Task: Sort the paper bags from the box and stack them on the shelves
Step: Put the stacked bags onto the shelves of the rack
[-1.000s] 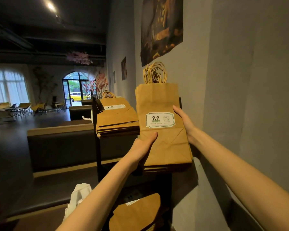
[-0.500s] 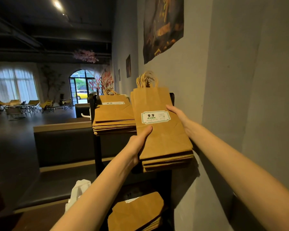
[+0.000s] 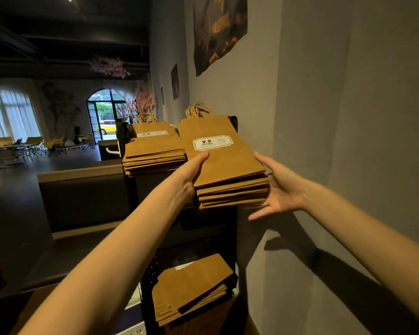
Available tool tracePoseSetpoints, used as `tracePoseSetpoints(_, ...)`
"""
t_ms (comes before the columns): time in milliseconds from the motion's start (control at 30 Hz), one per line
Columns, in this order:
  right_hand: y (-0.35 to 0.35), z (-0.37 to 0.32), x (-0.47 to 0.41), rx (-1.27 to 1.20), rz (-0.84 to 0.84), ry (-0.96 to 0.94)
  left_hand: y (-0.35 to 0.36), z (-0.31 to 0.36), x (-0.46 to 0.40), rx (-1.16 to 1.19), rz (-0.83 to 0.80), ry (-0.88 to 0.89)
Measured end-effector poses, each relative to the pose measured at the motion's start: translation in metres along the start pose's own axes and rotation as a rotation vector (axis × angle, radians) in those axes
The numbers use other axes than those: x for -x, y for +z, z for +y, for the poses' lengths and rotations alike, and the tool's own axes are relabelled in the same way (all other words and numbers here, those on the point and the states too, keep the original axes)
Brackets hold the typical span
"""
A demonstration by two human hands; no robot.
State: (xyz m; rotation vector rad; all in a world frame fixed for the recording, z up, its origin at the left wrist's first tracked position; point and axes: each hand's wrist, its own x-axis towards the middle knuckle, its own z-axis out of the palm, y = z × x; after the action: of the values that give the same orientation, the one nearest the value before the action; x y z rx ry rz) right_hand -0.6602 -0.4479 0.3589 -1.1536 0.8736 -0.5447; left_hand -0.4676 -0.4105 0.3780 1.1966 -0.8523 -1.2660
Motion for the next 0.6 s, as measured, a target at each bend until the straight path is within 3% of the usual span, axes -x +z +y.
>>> tracePoseSetpoints(133, 0.006, 0.014, 0.019, -0.061, -0.006, -0.045, 0.007, 0.004, 0.008, -0.014, -0.004, -0.082)
tracePoseSetpoints(233, 0.014, 0.01, 0.015, -0.287, 0.042, -0.116, 0.008, 0.008, 0.008, -0.012, -0.018, -0.117)
tracePoseSetpoints(433, 0.026, -0.005, -0.004, -0.511, 0.197, -0.204, -0.01, 0.001, 0.003, 0.059, -0.17, -0.163)
tracePoseSetpoints(600, 0.043, -0.018, -0.017, -0.689, 0.267, -0.233, -0.024, -0.006, -0.003, 0.329, -0.324, -0.324)
